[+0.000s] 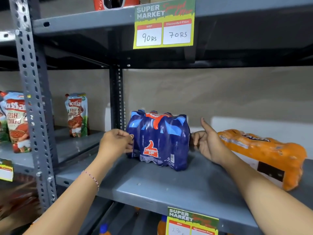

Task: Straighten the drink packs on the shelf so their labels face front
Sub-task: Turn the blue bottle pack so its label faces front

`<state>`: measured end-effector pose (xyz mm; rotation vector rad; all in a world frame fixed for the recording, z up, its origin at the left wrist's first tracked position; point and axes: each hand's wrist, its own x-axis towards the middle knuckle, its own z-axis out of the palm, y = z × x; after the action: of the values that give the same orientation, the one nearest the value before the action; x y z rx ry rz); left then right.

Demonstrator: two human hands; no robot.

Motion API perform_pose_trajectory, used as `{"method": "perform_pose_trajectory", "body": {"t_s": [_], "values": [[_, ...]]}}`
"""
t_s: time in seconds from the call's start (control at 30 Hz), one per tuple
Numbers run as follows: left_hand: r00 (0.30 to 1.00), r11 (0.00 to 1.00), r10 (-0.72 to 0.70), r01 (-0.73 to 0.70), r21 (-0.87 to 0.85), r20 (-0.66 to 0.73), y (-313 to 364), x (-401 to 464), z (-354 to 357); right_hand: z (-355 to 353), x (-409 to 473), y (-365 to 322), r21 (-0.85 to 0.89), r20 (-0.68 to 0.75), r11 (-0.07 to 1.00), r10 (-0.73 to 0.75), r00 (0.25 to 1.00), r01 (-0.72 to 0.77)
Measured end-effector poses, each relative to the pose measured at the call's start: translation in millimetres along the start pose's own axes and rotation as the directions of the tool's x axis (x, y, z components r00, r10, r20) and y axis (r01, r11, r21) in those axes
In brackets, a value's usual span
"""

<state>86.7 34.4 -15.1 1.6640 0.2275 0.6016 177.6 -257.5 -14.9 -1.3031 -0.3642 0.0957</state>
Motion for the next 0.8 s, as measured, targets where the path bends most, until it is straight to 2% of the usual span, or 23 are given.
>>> {"method": "perform_pose_trajectory", "body": {"t_s": [0.1,0.17,0.27,0.33,0.43,0.5,0.6,0.7,0.73,0.8], "values": [[0.988,0.977,-0.107,0.125,-0.175,0.111,7.3,7.5,7.5,0.0,-6.2,-7.7,0.080,0.012,0.996,0.034,0.999,-0.035],[0.950,0.941,-0.124,0.204,-0.268,0.288,10.2,5.1,7.1,4.3,-11.0,-10.0,0.070,0.070,0.993,0.092,0.993,-0.097],[0.773,0.927,-0.058,0.277,-0.255,0.631,2.5,-6.8,1.4,16.7,-16.0,-8.7,-0.055,0.147,0.987,0.158,0.977,-0.151],[0.712,0.931,0.009,0.251,-0.266,0.702,-4.8,-8.7,-4.3,23.3,-16.8,-5.3,-0.115,0.092,0.988,0.111,0.990,-0.100],[0.723,0.979,0.035,0.113,-0.168,0.690,-4.7,-6.0,-13.6,17.3,-10.4,-1.1,-0.163,-0.084,0.986,0.012,0.996,-0.026],[0.767,0.990,0.050,0.048,-0.135,0.640,-1.4,-0.8,-22.3,9.4,-5.0,0.9,-0.194,-0.122,0.980,0.006,0.993,-0.030],[0.866,0.993,0.064,-0.003,-0.121,0.497,0.3,13.6,-36.7,9.9,-3.9,3.3,-0.248,-0.101,0.968,-0.001,0.995,-0.024],[0.976,0.996,0.016,0.004,-0.091,0.215,-4.6,23.9,-37.0,17.5,-4.4,7.5,-0.307,-0.031,0.952,-0.018,0.999,0.007],[0.987,0.998,0.000,0.011,-0.064,0.163,-9.0,25.6,-34.2,18.8,-4.3,8.8,-0.307,-0.018,0.952,-0.014,1.000,0.008],[0.988,0.995,-0.034,0.048,-0.091,0.151,-12.8,28.3,-22.5,19.7,-4.3,8.7,-0.349,-0.032,0.937,-0.023,0.999,0.010]]}}
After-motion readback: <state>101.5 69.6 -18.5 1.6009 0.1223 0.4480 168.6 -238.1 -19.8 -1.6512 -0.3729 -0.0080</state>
